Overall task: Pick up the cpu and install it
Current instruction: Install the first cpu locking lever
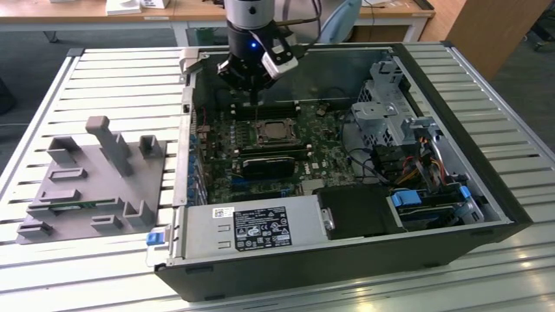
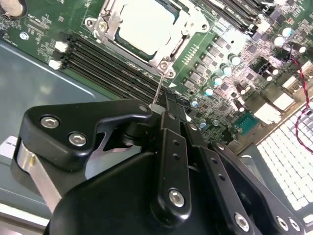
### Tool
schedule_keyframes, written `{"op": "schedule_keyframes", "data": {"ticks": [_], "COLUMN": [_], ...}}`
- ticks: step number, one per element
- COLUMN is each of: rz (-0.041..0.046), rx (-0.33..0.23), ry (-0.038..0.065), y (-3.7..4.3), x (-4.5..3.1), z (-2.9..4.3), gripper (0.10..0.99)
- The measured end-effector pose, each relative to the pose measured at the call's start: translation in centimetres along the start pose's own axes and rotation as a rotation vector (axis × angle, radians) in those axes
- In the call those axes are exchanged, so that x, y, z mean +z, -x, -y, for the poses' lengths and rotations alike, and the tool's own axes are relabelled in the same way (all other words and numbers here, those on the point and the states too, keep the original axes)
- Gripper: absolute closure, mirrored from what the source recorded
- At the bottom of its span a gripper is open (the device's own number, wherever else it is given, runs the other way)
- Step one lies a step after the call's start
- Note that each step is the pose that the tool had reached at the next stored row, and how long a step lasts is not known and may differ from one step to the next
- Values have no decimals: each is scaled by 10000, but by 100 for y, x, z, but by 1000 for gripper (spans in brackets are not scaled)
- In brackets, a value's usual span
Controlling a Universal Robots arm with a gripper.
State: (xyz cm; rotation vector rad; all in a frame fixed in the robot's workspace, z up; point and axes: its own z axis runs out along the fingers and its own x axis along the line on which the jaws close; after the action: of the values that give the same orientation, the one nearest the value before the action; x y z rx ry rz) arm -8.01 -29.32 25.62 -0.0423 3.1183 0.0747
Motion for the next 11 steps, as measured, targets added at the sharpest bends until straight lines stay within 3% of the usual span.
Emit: {"op": "schedule_keyframes", "data": {"ticks": [11], "rz": [1], "rx": [0], "ry": [0], "y": [82], "x": [3], "z": [2], "gripper": [980]}}
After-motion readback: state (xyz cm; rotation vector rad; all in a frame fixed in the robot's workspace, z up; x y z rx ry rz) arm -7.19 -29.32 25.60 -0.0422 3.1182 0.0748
